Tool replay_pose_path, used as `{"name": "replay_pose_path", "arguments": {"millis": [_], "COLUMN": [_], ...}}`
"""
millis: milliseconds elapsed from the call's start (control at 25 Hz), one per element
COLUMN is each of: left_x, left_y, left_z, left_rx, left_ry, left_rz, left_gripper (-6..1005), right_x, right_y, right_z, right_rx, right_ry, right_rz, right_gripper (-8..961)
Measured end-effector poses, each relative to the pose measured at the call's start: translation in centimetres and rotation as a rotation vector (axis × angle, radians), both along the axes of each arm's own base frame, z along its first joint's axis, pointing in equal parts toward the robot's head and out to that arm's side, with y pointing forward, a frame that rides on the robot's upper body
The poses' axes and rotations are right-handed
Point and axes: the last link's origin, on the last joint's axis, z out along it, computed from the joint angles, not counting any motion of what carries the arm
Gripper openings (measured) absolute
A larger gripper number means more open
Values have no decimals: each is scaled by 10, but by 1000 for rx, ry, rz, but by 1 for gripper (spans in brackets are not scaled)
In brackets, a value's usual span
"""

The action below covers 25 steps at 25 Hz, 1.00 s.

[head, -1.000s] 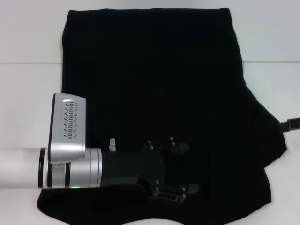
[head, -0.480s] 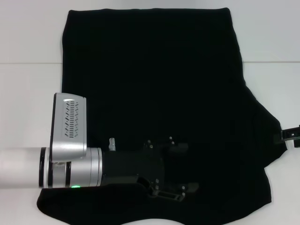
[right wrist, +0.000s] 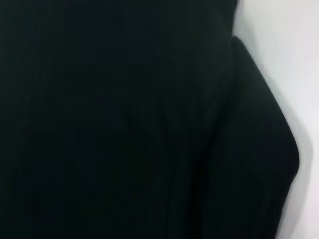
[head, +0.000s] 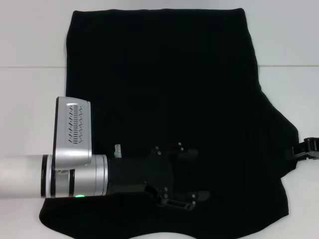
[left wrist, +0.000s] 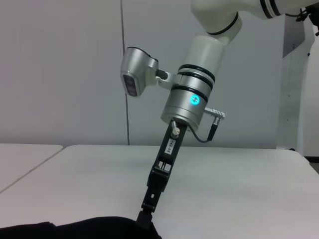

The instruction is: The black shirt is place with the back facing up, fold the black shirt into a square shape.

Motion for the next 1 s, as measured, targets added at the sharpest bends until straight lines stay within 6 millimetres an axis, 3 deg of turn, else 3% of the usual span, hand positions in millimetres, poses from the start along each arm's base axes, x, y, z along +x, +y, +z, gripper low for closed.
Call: {"name": "replay_pose_path", "arguments": {"millis": [280,600,1000], "left_x": [-2,-3,-3], "left_y": [-1,-2,-4], "left_z": [0,0,-1], "left_rx": [3,0,-2], "left_ry": [2,0,-14], "left_rz": [6,12,19], "left_gripper": [919,919,917], "right_x": [0,7,17], "right_y": [0,-4,-6], "right_z": [-1,4,24], "right_rx": [2,19,105], "right_ry": [-1,-8,-9], "right_rz": [2,-4,5], "right_gripper": [261,31,3]}}
